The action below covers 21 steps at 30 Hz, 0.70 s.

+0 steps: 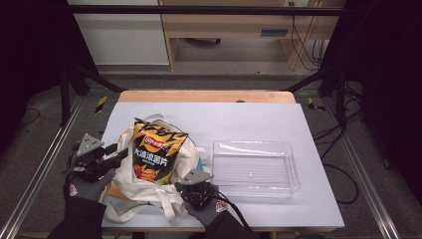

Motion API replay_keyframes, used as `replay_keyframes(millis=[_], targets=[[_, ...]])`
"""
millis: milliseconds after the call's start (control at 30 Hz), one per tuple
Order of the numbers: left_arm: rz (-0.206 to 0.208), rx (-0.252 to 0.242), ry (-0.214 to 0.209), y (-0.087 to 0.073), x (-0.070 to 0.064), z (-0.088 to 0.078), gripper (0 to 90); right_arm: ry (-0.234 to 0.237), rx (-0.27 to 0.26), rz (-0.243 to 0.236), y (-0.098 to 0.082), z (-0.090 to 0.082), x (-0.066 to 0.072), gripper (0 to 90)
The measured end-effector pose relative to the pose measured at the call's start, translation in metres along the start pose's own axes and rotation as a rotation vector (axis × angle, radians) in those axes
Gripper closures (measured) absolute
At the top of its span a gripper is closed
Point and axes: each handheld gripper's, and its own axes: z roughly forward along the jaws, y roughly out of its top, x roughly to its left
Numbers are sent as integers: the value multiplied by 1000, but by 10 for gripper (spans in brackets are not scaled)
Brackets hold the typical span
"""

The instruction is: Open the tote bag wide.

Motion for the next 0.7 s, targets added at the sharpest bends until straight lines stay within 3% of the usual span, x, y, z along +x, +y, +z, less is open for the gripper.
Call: replay_keyframes(millis=[167, 367, 700], targets=[[-5, 74, 13, -10, 4, 12, 674, 1, -3, -2, 0, 0, 0, 900], [-10, 97, 26, -15, 13, 13, 846, 5, -8, -2, 1, -2, -1, 900], [-42, 105, 67, -26, 28, 4, 866, 5, -27, -10, 6, -6, 1, 900]])
